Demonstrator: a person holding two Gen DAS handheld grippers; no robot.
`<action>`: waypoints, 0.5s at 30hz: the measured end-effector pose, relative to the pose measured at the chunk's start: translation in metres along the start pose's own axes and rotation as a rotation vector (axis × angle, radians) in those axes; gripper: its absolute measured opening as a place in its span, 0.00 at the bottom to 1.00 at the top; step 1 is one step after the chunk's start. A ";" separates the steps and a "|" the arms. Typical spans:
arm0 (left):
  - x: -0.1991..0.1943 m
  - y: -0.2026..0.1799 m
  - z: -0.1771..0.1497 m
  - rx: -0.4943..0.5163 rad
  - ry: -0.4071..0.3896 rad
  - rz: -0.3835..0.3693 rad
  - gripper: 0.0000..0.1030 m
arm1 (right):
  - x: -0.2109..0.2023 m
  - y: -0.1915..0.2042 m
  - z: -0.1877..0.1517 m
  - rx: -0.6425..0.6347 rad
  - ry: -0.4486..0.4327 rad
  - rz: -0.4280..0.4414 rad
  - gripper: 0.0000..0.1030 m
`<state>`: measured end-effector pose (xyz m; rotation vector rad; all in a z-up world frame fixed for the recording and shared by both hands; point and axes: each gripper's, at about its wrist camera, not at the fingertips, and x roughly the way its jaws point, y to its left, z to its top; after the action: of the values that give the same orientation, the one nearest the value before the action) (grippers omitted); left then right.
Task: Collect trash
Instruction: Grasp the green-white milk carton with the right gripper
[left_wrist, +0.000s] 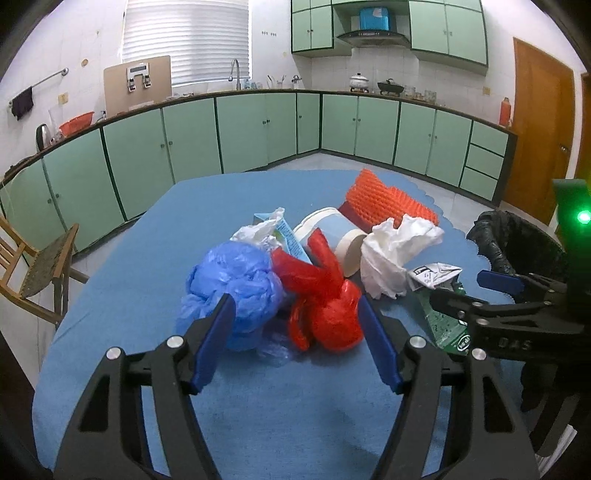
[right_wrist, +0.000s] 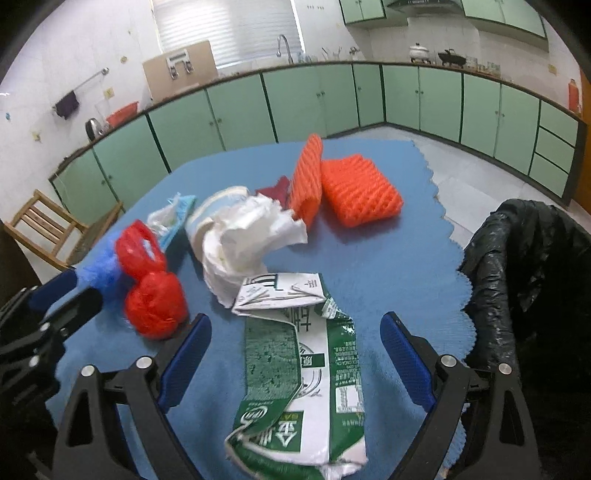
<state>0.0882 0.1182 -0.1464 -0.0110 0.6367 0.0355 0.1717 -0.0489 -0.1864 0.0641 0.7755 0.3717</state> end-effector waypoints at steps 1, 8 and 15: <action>0.001 0.001 0.000 -0.003 0.002 -0.002 0.64 | 0.003 0.001 0.001 -0.004 0.006 -0.004 0.88; 0.008 -0.003 -0.001 -0.009 0.008 -0.018 0.64 | 0.022 -0.001 0.002 0.003 0.066 0.004 0.70; 0.010 -0.010 -0.001 0.002 0.010 -0.041 0.64 | 0.018 -0.007 0.001 0.013 0.067 0.041 0.67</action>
<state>0.0958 0.1087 -0.1530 -0.0219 0.6463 -0.0050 0.1859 -0.0489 -0.1988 0.0803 0.8442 0.4096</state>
